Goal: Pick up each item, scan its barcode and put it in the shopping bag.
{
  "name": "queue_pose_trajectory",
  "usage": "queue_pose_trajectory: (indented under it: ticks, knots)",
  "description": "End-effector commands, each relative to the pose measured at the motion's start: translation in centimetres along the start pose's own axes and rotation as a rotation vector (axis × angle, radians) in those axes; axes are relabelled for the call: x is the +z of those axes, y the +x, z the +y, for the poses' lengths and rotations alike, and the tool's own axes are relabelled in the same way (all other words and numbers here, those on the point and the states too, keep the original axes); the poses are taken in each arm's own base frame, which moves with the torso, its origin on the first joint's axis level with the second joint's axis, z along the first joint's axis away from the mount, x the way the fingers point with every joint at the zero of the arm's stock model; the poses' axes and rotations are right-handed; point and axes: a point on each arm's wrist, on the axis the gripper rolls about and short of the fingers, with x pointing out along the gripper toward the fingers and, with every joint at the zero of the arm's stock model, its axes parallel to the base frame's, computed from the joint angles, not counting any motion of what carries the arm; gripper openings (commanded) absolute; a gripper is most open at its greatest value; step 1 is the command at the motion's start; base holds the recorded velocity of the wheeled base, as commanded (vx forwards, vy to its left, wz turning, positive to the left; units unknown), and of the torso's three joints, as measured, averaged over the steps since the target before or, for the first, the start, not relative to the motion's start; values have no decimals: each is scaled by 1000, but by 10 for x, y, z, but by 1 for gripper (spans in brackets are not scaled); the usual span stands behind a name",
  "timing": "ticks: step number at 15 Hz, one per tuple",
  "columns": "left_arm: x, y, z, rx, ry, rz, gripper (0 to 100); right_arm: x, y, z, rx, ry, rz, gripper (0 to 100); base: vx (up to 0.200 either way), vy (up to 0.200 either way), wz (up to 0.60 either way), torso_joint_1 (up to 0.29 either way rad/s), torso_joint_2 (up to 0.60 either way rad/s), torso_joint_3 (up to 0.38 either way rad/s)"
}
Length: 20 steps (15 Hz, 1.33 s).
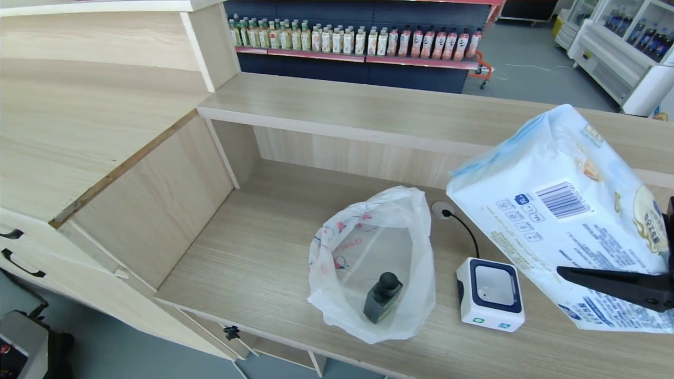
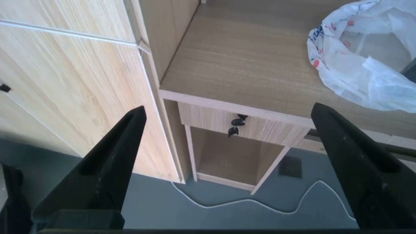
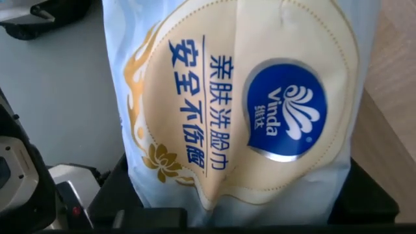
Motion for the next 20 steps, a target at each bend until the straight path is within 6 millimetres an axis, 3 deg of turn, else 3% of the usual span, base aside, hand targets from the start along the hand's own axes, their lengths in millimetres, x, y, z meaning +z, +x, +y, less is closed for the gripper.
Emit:
queue_pose_trajectory:
  ticks: [1,4,8,12,18,20]
  knots:
    - [0,0,0,0,0,-1,100,-2,2,-4,-7,14,11,0,0,0,600,7,7,2]
    - [0,0,0,0,0,-1,100,-20,23,-18,12,144,91,0,0,0,200,2,-1,1]
    - [0,0,0,0,0,-1,100,-63,68,-47,23,256,176,0,0,0,0,0,0,0]
    - [0,0,0,-1,0,-1,100,-91,108,-66,16,384,168,0,0,0,0,0,0,0]
    - [0,0,0,0,0,-1,100,-111,151,-72,-9,415,40,0,0,0,0,0,0,0]
    - [0,0,0,0,0,-1,100,-113,156,-74,-12,424,22,0,0,0,0,0,0,0]
